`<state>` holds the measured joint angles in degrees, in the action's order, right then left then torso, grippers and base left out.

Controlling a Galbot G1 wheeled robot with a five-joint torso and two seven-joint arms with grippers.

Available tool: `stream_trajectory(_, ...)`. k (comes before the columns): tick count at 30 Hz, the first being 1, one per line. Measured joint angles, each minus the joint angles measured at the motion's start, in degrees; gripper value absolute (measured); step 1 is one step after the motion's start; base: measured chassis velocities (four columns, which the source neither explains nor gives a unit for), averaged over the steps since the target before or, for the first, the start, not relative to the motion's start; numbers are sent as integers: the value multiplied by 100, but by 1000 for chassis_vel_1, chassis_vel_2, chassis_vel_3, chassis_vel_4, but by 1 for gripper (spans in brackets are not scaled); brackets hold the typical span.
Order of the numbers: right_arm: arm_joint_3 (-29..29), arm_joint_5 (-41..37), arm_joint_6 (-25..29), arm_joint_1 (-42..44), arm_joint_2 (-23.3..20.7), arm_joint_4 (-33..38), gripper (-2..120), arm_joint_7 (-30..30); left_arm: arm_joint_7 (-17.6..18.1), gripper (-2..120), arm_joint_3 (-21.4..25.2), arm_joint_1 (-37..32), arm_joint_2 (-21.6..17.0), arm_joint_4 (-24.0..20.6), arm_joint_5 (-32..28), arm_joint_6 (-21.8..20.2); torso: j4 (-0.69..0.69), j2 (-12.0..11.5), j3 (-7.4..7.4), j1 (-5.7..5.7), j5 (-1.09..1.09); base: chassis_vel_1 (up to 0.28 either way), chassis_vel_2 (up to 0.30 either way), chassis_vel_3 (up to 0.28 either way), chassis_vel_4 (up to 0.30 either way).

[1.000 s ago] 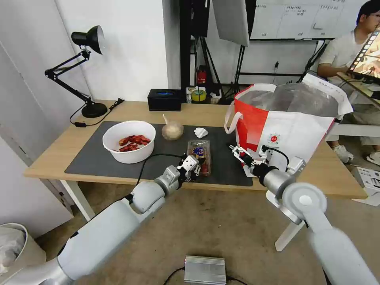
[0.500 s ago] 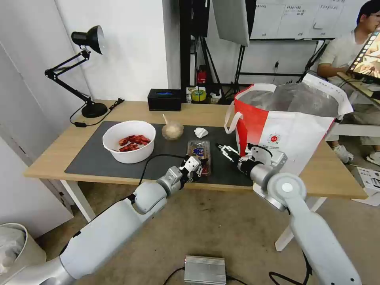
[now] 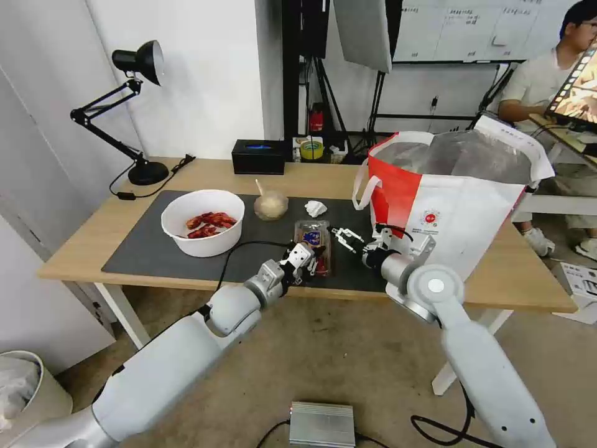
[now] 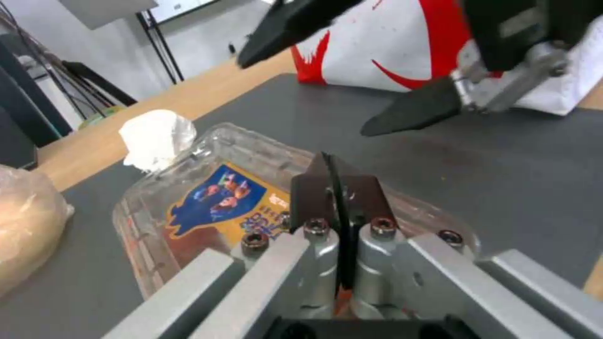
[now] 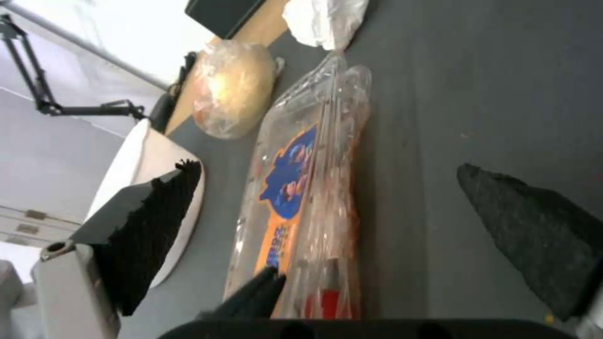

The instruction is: Pick up the trash from the table and place it into the takeout bag.

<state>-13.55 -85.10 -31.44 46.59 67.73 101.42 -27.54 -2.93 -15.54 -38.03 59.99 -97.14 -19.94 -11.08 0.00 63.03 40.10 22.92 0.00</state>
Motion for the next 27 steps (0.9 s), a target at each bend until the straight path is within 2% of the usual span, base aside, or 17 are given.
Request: stream_trajectory(27, 371, 36, -214, -772, 446, -831, 100, -292, -1, 0, 37, -131, -31, -46, 25, 52, 1, 0, 1, 0, 0, 0, 0, 0, 0)
